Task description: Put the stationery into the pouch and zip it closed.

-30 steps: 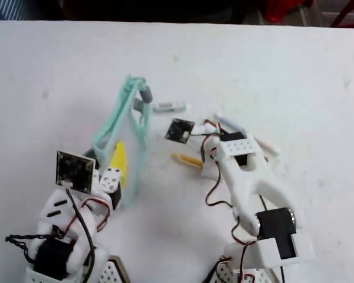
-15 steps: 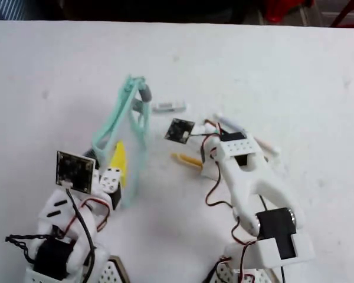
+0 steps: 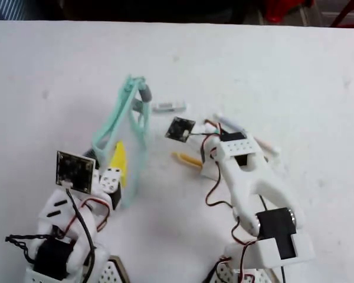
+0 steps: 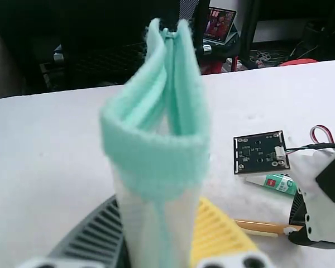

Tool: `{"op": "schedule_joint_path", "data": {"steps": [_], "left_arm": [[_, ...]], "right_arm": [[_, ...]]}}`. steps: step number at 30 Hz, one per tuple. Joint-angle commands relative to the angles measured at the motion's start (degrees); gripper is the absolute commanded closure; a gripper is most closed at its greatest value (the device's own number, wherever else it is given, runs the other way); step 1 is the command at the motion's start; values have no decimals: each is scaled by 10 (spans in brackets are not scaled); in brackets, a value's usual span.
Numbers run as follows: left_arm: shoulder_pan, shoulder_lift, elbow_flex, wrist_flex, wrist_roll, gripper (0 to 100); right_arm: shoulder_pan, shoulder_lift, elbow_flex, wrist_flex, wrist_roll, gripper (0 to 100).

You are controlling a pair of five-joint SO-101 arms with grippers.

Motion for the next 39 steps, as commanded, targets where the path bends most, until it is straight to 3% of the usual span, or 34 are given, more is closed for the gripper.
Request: {"op": "schedule_joint_path", "data": {"steps": [1,4,9,13,22,27,31,39], "left_arm": [[-4,0,-3,-16,5,964],[-4,0,-3,-16,7,953],[-2,0,-3,-14,10,829],[-4,0,-2,-14,10,819],[-4,0,11,-18,10,816],[-4,0,11,-18,10,816],[1,0,11,-18,10,815],[0,0,11,-18,11,759]], "right_arm": [[6,-5,3,1,-15,981],[7,-6,3,1,-25,981],[3,-7,-2,2,-55,981],[3,-50,3,23,-61,981],[-2,-340,-57,187,-184,981],[-4,-511,-168,244,-266,981],[-45,-564,-290,248,-317,981],[-236,-488,-455,149,-476,981]]}}
